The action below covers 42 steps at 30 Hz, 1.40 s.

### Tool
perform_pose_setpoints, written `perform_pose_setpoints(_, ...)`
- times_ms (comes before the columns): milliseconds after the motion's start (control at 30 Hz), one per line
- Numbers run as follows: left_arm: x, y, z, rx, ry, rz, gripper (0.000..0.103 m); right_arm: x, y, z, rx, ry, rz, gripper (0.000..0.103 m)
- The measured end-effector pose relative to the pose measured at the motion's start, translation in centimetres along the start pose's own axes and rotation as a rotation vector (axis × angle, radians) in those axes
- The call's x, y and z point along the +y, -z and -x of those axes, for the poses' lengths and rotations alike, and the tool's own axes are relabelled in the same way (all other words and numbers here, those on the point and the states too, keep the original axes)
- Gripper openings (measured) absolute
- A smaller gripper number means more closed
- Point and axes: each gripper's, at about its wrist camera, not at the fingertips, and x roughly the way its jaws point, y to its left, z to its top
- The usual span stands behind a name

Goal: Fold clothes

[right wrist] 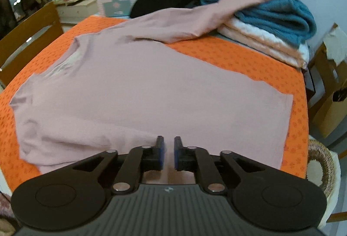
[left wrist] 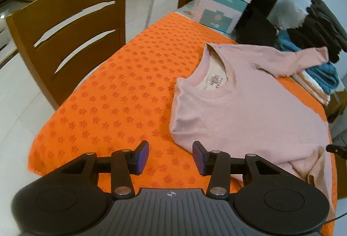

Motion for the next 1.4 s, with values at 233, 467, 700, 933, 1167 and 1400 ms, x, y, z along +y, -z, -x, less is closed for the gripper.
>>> perform_pose_setpoints(233, -0.1, -0.6, -0.8, -0.013, -0.021, 0.071, 0.047, -1.3, 1.6, 3.3, -0.042, -0.051, 0.000, 0.031)
perform_pose_setpoints(467, -0.2, -3.7, -4.9, 0.022, 0.058, 0.127, 0.026, 3.2, 4.9, 3.6, -0.011, -0.154, 0.109, 0.062)
perform_pose_setpoints(700, -1.2, -6.0, -9.7, 0.101, 0.109, 0.082, 0.018, 6.8, 5.9, 1.4, -0.006, -0.074, 0.201, 0.070)
perform_pose_setpoints(933, -0.2, -6.3, -12.4, 0.161, 0.095, 0.078, 0.009, 8.1, 5.7, -0.8, 0.035, 0.025, 0.252, 0.010)
perform_pose_setpoints(1167, 1.5, -5.8, -12.5, 0.143, 0.140, 0.147, 0.004, 4.7, -0.1, 5.4, -0.110, 0.108, 0.216, 0.006)
perform_pose_setpoints(1400, 0.2, -5.5, -12.2, 0.107, 0.094, 0.067, 0.004, -1.9, -8.1, 8.7, -0.212, 0.122, 0.100, 0.006)
